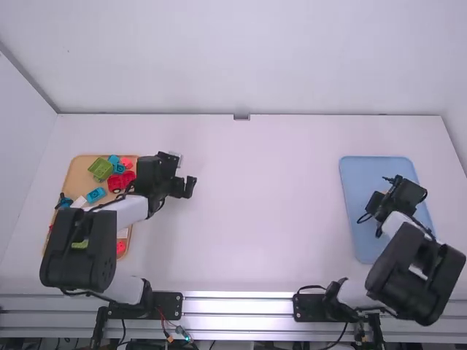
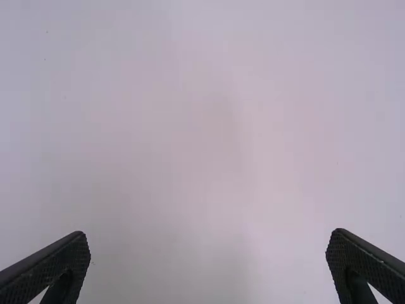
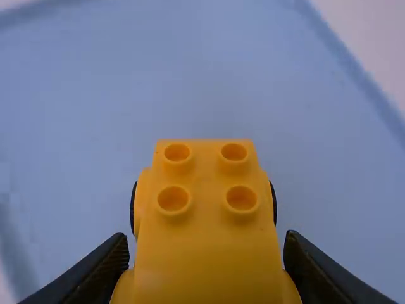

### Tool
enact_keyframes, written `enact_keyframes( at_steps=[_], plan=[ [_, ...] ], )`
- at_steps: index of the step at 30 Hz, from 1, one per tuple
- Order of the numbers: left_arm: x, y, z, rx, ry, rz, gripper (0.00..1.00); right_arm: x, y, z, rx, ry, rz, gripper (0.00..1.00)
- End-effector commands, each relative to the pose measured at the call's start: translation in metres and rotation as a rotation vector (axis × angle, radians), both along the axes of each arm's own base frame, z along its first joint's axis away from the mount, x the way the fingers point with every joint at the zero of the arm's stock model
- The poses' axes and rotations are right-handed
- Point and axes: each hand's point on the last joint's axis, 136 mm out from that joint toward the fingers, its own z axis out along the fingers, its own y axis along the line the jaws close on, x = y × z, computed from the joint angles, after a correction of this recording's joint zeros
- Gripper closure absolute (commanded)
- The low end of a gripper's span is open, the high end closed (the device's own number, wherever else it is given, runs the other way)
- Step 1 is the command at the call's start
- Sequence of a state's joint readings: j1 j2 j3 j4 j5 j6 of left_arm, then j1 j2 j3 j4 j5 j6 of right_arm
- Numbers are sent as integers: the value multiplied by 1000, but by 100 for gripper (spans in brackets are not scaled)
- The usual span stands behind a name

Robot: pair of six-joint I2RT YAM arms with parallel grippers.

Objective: Assemble lego blocks to make yellow taxi

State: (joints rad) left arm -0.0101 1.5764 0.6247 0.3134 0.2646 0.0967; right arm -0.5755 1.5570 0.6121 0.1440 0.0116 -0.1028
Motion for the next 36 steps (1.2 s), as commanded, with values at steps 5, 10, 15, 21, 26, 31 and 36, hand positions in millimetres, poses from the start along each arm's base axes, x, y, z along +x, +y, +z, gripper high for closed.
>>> enact_keyframes(
  at_steps=[5, 10, 15, 21, 26, 31, 36],
  plan=[
    [-3, -4, 52, 46, -111, 12, 1, 5, -3, -15, 52, 62, 2, 2],
    [-16, 2, 82, 149, -160, 85, 1, 1, 2, 11, 95, 67, -38, 1],
    [-37, -21, 127, 129, -265, 28, 1, 4, 33, 68, 58, 22, 47, 2],
    [-60, -33, 176, 88, -397, -9, 1, 9, 83, 134, -7, -120, 187, 1],
    [-83, -23, 205, 61, -476, 24, 2, 0, 139, 184, -48, -265, 343, 2],
    [-86, -4, 202, 19, -499, 107, 7, -1, 156, 185, -32, -327, 372, 8],
    [-94, 17, 188, 11, -493, 187, 14, -3, 177, 188, -41, -393, 438, 14]
  ],
)
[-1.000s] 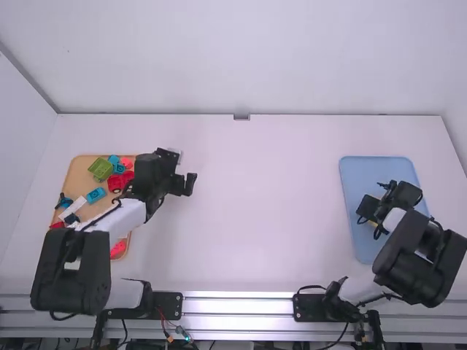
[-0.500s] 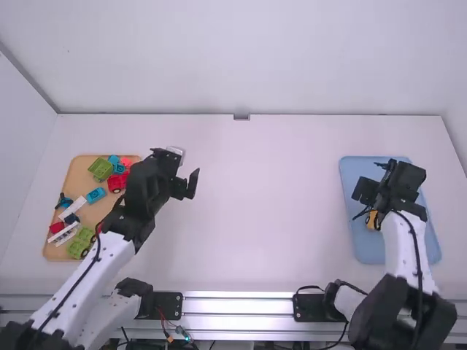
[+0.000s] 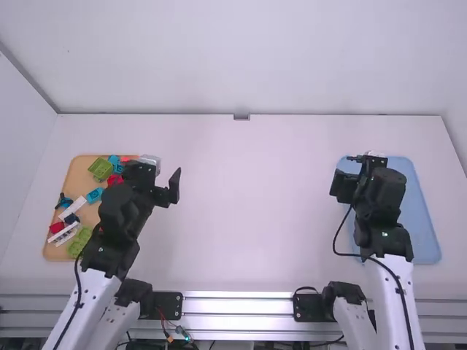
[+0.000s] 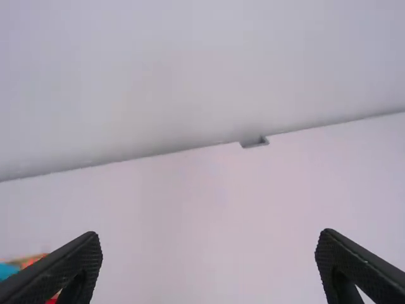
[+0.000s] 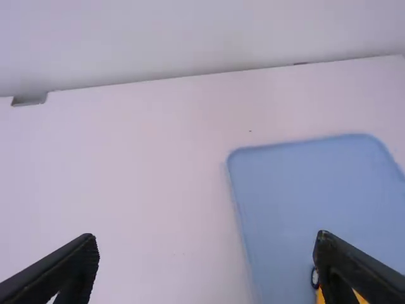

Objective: Assemble lego blocks to make yellow taxi

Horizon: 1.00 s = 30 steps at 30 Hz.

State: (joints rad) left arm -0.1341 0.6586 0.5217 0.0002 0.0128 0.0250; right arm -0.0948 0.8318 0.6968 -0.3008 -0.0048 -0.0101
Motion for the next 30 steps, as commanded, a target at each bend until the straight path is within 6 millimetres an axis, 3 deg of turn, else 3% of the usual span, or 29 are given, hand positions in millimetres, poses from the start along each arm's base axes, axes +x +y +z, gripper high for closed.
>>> enact_keyframes(
  at_steps=[1, 6, 13, 23, 30],
  plan=[
    [-6, 17, -7, -22, -4, 64, 16, -4, 12, 0, 4, -37, 31, 16],
    [-19, 42, -30, -22, -5, 152, 26, -11, 28, 2, 0, -133, 86, 26],
    [-36, 42, -69, -22, -5, 152, 42, -22, 28, 5, -6, -291, 86, 42],
    [-50, 42, -124, -22, -7, 152, 64, -45, 28, -45, -7, -306, 86, 64],
    [-52, 42, -94, -32, -135, 151, 77, -53, 28, -80, -7, -306, 86, 77]
  ],
)
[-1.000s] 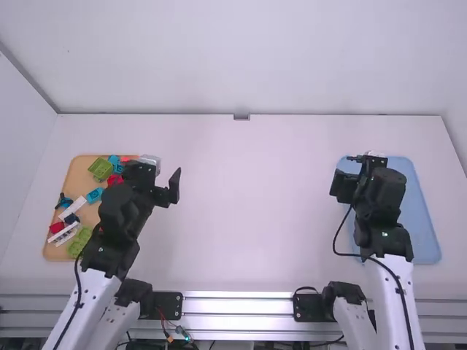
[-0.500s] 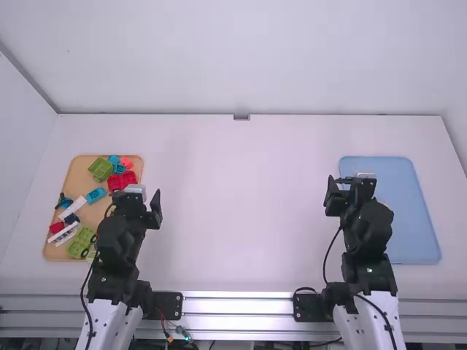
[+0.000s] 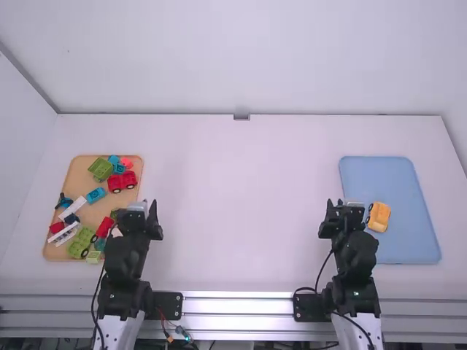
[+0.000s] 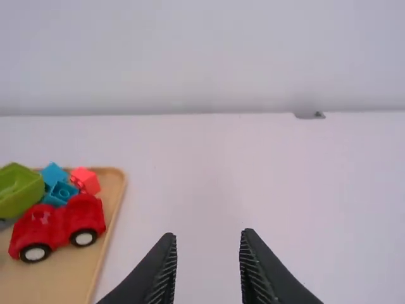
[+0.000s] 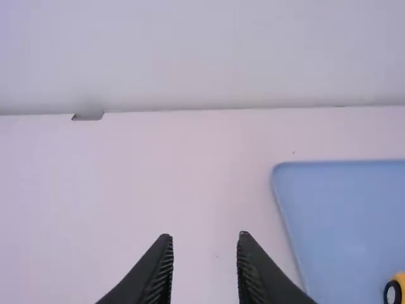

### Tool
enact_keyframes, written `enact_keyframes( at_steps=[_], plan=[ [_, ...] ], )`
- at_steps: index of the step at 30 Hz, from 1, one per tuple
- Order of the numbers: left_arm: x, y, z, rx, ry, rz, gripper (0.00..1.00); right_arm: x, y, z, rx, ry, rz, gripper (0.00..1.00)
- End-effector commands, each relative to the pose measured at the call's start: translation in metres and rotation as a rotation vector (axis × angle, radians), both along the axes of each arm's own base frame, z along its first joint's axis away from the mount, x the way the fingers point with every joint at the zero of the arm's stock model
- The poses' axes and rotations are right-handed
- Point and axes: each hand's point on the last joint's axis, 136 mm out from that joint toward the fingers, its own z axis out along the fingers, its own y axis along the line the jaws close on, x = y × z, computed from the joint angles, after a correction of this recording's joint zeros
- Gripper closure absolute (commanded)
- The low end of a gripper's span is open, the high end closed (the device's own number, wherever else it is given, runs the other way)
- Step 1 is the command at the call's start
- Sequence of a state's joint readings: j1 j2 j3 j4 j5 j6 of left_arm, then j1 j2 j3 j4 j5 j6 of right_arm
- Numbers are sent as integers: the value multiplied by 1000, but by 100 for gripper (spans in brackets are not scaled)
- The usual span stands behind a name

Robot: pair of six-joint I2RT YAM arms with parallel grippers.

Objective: Assemble lego blocks to make yellow taxi

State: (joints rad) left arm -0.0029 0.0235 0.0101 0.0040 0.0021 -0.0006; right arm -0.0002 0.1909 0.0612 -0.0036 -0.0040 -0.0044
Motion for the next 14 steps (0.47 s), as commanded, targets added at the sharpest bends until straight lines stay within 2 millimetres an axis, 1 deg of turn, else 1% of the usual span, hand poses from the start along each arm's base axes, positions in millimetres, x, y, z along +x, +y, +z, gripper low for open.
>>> enact_keyframes(
  at_steps=[1, 2, 3, 12, 14],
  plan=[
    [-1, 1, -1, 1, -9, 5, 79, -2, -1, -10, 3, -4, -5, 80],
    [-1, 1, -1, 1, -9, 5, 81, -2, -1, -14, 3, -7, -5, 82],
    [-1, 1, -1, 1, -9, 5, 81, -2, -1, -13, 3, -12, -5, 82],
    [-1, 1, -1, 1, -9, 5, 93, -5, -1, 14, 4, -130, -5, 94],
    [-1, 1, -1, 1, -9, 5, 96, -5, -1, 14, 4, -133, -5, 97]
  ],
)
